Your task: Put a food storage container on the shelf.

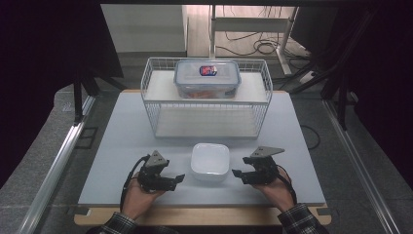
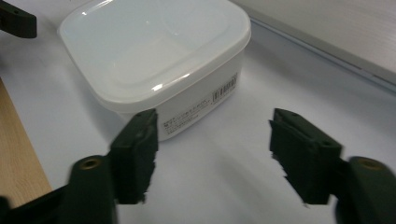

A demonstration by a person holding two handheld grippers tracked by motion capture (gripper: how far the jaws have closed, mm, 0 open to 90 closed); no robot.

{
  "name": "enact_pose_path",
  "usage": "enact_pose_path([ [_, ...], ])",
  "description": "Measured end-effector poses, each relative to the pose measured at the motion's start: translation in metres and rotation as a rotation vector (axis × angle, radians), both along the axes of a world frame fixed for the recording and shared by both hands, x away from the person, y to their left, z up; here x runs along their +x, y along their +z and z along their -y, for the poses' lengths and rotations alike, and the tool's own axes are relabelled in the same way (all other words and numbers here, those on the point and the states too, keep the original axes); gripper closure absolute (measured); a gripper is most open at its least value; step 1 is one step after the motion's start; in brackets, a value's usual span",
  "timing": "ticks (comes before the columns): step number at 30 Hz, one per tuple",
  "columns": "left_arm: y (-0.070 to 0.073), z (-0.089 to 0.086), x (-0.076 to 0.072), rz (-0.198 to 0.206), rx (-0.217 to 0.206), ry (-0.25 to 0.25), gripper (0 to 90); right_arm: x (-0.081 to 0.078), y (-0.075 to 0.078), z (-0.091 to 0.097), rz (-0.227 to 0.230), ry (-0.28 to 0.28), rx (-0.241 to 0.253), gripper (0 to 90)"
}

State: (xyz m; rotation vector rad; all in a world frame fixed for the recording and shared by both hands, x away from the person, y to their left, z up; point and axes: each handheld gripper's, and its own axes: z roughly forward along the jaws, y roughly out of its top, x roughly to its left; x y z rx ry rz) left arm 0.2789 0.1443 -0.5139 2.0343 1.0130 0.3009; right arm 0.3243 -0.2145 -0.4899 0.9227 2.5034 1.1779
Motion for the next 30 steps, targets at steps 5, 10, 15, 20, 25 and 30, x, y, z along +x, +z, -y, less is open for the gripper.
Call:
enact_pose_path([
  [5, -0.003, 0.001, 0.002, 0.018, 0.001, -0.037, 10.0, 0.001, 0.002, -0.001, -0.002, 0.005, 0.028, 16.6],
  [10, 0.001, 0.004, 0.005, 0.053, 0.024, -0.066, 9.5, 0.002, 0.006, -0.004, 0.011, -0.006, 0.027, 10.0],
  [15, 0.017, 0.008, 0.012, 0.026, -0.015, -0.052, 9.3, 0.004, 0.012, -0.011, 0.001, -0.025, 0.047, 5.1],
  [20, 0.027, 0.014, 0.020, 0.005, -0.057, -0.090, 2.7, 0.008, 0.018, -0.022, -0.028, -0.023, 0.055, 1.6],
  [25, 0.030, 0.024, 0.029, -0.008, -0.020, -0.110, 5.6, 0.012, 0.024, -0.030, -0.057, -0.014, 0.061, 6.1],
  [30, 0.032, 0.030, 0.041, -0.019, -0.034, -0.115, 17.8, 0.021, 0.025, -0.036, -0.062, -0.029, 0.059, 14.1],
])
